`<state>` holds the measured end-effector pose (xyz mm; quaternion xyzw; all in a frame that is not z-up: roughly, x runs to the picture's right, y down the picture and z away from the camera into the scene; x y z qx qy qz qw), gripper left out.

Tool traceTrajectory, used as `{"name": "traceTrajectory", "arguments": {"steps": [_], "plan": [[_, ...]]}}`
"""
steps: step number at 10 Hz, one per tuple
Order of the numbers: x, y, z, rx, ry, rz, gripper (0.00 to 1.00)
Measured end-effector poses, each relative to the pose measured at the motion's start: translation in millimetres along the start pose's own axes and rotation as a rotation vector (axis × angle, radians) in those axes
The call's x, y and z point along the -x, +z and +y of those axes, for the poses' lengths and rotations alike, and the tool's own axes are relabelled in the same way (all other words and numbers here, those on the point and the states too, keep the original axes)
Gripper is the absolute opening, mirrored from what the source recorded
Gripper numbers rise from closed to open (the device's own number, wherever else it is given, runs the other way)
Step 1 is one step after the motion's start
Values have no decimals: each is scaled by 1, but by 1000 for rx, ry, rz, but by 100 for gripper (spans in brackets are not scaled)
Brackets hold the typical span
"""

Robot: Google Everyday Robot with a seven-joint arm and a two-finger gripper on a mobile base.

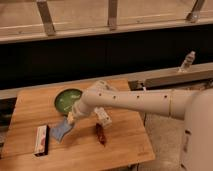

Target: Place the white sponge in the ceramic cup

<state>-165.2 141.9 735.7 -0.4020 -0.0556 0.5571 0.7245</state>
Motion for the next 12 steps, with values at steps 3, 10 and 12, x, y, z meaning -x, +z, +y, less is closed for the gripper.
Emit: {"name": "traceTrajectory", "arguments": {"steps": [3,10,12], "plan": [[50,-62,-34,-83,37,-105,10],[71,-90,-56,-112,60,-152,10],[80,-94,-59,-159,67,-168,10]]}}
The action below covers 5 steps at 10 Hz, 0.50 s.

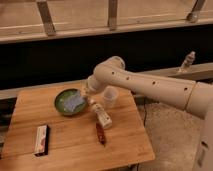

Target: Place the white sponge in the ceramic cup

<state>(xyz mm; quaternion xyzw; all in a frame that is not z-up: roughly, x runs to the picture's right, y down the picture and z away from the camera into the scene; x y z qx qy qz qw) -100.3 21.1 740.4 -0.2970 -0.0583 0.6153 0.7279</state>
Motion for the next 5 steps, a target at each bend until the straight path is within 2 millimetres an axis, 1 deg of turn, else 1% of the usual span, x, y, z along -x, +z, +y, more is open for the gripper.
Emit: {"name": "traceTrajectory", "arguments": {"steps": [3,4,5], "plan": [[32,-12,-34,-82,28,-37,10],[49,-20,-51,-128,46,-54,10],[58,-28,-67,-164,60,-73,10]]}}
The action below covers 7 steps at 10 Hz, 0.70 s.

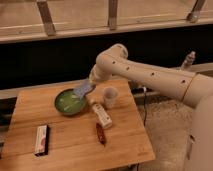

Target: Place the white sponge in the ceramic cup

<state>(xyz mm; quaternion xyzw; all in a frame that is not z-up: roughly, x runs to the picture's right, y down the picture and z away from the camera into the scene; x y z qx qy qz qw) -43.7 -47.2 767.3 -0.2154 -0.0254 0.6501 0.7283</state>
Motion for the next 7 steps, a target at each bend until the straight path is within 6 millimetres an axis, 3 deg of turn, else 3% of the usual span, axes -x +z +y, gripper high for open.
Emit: {"name": "traceTrajectory", "arguments": {"steps": [4,7], "plan": [[7,-37,-80,-127,145,-93,10],[-1,-49,-115,-186,238,-130,10]]}}
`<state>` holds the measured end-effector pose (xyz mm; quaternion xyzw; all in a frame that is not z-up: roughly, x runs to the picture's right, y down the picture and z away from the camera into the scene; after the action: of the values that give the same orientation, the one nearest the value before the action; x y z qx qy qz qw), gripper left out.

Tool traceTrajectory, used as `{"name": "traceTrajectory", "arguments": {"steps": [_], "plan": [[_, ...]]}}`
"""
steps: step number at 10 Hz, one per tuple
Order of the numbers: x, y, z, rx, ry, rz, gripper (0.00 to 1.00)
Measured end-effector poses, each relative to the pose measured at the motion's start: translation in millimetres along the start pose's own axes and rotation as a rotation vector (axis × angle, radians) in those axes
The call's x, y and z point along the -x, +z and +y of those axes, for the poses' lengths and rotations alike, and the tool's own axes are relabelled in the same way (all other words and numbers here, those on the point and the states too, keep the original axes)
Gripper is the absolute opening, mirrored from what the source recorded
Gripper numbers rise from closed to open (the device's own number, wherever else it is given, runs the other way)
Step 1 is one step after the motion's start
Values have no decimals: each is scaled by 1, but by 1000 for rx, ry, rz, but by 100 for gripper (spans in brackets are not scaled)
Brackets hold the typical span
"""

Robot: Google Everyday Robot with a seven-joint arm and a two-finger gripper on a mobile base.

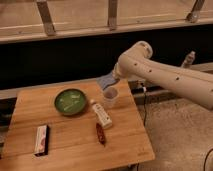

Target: Place the white sponge in the ceramic cup

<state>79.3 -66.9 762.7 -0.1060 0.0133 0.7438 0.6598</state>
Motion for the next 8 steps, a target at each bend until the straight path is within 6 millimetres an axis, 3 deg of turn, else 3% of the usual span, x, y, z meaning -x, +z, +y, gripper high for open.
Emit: {"name": "traceTrajectory", "arguments": {"steps": [4,8], "plan": [[-9,8,-29,-76,83,-5,10],[-24,23,-45,-114,123,23,10]]}}
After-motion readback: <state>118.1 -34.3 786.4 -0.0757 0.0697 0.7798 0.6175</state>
